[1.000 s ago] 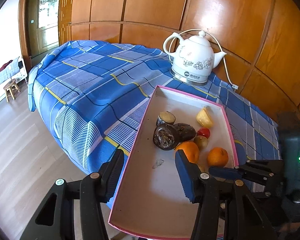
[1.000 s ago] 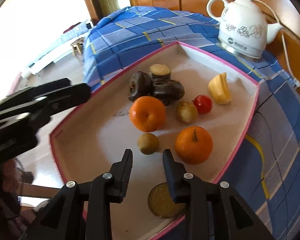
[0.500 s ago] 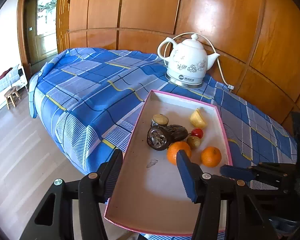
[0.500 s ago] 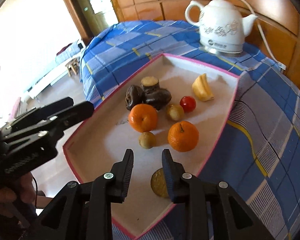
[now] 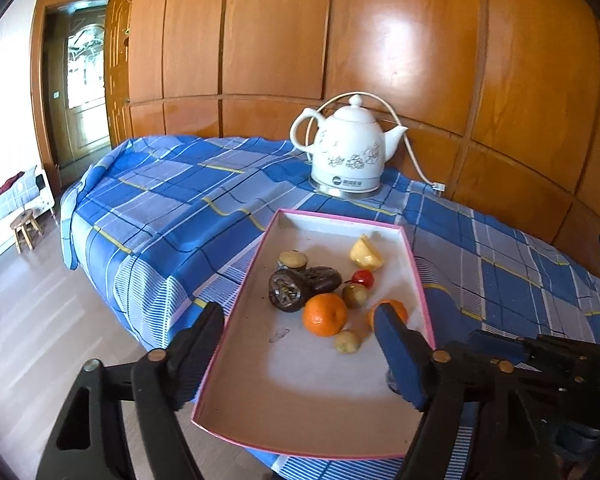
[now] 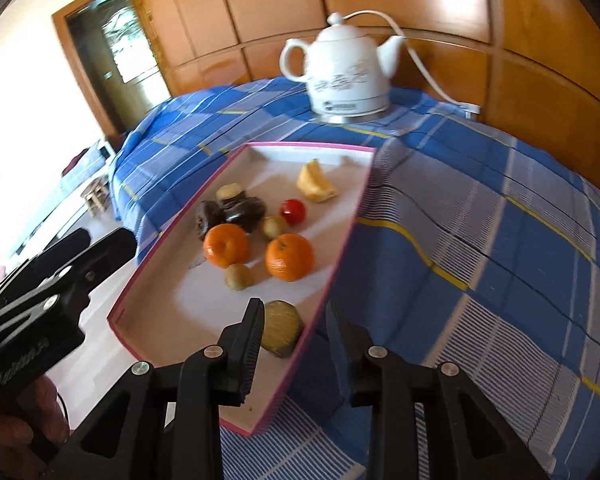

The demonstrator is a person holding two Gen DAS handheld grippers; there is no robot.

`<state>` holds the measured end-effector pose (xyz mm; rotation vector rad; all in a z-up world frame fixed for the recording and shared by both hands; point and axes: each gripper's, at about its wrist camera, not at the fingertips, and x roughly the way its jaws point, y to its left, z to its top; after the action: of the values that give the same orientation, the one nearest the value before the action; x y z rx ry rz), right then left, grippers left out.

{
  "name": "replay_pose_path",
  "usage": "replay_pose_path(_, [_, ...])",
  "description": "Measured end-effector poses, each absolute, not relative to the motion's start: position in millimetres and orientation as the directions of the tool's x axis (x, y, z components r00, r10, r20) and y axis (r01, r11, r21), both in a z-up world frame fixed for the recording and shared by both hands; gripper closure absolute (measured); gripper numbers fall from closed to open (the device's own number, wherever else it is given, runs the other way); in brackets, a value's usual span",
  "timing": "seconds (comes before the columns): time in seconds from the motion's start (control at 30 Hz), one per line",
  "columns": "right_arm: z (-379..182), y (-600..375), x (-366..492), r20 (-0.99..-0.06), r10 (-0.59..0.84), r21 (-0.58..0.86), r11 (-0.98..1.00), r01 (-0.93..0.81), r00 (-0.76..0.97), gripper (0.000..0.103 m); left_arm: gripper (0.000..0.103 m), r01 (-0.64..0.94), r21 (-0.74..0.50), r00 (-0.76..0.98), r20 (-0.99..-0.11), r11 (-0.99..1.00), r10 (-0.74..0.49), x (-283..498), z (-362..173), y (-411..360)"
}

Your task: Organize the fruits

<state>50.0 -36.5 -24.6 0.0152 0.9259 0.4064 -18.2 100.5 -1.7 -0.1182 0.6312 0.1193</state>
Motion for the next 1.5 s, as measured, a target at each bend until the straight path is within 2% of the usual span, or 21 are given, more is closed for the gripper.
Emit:
replay_pose_path(0.3, [-23.3, -44.4, 43.1, -0.767, 0.295, 0.144, 0.944, -0.295, 0.569, 0.07, 0.01, -0.136, -0.061, 0.808, -0.584, 0.989, 0.076, -22.7, -1.2, 89.2])
replay_pose_path(0.67, [-22.4, -43.6, 42.6, -0.764, 0.295, 0.14, 0.944, -0.299, 0.574, 0.07, 0.001, -0.16, -0.053, 0.803, -0.587, 0.986, 0.099, -22.0, -2.4, 91.4])
replay_pose_path(1.5, [-20.5, -38.7, 40.9, -0.76, 0.282, 0.105, 0.943, -0.317, 0.586, 0.07, 0.0, -0.171, -0.051, 0.799, -0.592, 0.984, 0.108, -22.1, -4.0, 96.1])
